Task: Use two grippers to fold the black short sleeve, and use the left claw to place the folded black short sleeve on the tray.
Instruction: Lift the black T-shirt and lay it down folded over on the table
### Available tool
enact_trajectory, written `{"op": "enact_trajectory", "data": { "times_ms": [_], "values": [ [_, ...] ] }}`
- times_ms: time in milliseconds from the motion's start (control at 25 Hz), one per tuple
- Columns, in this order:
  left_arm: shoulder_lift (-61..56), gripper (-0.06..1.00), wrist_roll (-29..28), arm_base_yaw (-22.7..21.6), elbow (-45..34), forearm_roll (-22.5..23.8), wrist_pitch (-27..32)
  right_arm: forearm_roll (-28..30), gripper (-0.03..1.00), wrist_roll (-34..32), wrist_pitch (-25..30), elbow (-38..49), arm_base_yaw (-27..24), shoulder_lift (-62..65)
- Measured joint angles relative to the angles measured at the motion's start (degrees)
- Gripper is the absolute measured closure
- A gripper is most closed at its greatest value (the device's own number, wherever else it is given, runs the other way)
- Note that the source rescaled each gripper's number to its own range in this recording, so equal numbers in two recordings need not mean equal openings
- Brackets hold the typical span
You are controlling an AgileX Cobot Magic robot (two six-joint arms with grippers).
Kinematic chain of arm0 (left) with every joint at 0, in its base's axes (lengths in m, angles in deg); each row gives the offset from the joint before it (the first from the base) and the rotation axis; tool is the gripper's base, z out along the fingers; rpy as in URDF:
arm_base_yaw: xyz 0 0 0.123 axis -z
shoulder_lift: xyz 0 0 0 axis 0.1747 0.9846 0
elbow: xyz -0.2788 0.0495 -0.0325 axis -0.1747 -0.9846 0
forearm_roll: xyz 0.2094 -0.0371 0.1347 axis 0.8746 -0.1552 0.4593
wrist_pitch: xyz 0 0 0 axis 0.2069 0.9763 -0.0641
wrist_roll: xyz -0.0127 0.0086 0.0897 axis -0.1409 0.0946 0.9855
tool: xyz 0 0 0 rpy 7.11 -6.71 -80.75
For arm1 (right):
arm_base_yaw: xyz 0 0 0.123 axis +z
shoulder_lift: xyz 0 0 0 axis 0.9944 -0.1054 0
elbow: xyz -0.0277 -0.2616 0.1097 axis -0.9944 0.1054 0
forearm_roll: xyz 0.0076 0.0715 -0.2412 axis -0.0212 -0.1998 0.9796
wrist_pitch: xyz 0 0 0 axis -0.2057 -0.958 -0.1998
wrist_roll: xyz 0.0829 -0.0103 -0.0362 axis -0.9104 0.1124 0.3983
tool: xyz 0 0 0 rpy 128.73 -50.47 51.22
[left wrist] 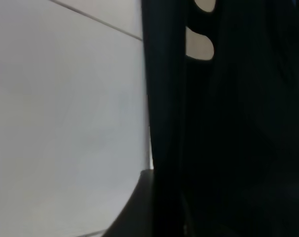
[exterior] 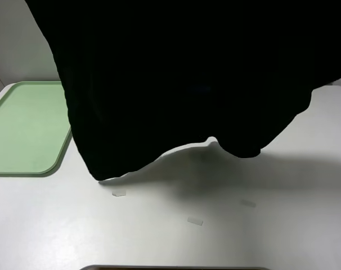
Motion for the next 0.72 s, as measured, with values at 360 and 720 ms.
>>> {"op": "enact_trajectory", "data": {
  "times_ms": [360, 720],
  "values": [
    [0.0, 0.94, 1.5, 0.0, 0.0, 0.4, -0.7, -1.3, 0.97, 0.1, 0.8, -1.2, 0.0, 0.1],
    [-1.0, 0.94, 1.6, 4.3, 0.3, 1.4, 5.8, -4.3, 0.97, 0.1, 1.9, -1.2, -0.2, 5.3]
  ]
}}
